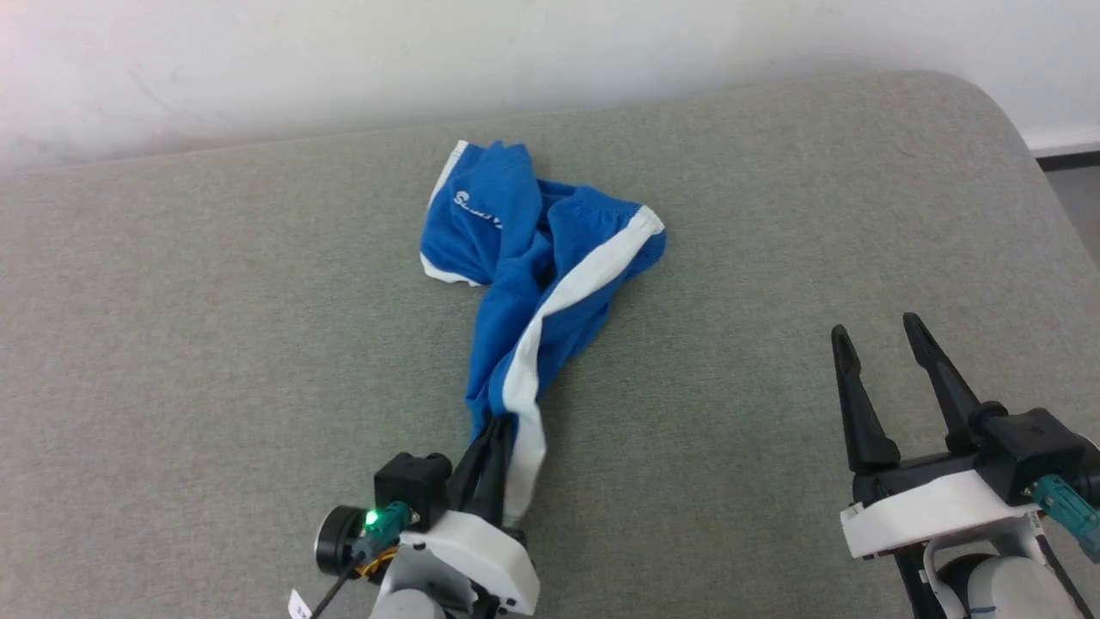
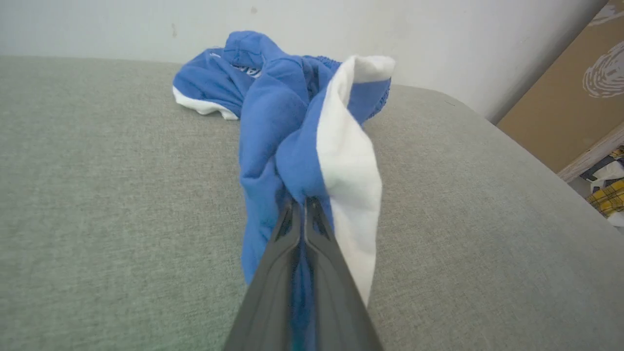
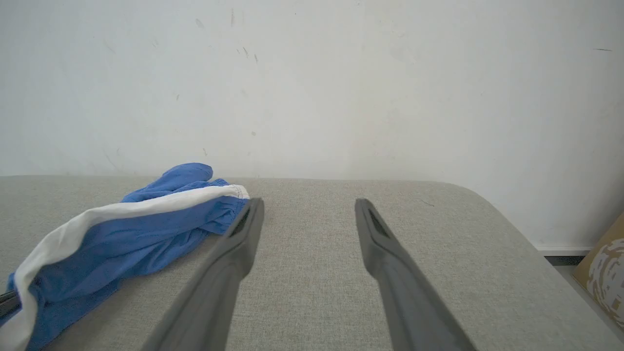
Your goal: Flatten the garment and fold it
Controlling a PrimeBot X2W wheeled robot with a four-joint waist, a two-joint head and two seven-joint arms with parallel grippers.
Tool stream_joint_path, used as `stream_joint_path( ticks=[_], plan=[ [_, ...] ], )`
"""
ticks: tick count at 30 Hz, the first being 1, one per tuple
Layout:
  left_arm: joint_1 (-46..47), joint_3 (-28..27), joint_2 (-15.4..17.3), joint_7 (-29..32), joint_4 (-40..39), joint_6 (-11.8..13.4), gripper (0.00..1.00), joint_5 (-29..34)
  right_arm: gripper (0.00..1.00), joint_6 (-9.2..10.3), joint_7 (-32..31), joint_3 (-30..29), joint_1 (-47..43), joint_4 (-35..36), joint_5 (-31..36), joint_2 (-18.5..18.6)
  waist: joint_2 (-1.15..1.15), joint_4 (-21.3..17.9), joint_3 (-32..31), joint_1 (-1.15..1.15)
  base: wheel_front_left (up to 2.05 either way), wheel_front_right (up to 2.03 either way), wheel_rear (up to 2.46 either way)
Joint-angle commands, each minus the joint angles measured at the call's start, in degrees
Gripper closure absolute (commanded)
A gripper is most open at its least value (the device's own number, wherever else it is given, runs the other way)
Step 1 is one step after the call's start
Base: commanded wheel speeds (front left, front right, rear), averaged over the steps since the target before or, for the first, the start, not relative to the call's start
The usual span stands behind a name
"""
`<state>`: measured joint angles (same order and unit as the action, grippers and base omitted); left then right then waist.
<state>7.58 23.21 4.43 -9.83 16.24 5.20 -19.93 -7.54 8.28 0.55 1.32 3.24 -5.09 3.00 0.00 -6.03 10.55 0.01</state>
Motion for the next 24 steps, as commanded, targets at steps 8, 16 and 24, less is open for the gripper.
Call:
stream_joint_path(
  ticks=[8, 16, 24],
  plan=[
    [2.07, -0.17, -0.28, -4.97, -8.19, -0.44, 0.00, 2.89, 0.00, 0.05, -0.38, 0.11, -1.40, 0.31, 0.53, -0.13, 0.00, 3.30, -2.66, -0.01, 0.00, 0.00, 0.00],
    [0.75, -7.36, 2.18, -5.15, -12.99, 2.37, 0.00, 3.28, 0.00, 0.05, -1.17, 0.17, -2.23, 1.10, 0.59, -0.13, 0.00, 4.20, -3.83, -0.01, 0.00, 0.00, 0.00],
    [-4.87, -15.77, 4.86, -5.16, -15.93, 4.34, 0.00, 3.50, 0.00, 0.05, -1.56, -0.16, -3.02, 1.60, 0.52, -0.13, 0.00, 4.96, -3.76, -0.01, 0.00, 0.00, 0.00]
  ],
)
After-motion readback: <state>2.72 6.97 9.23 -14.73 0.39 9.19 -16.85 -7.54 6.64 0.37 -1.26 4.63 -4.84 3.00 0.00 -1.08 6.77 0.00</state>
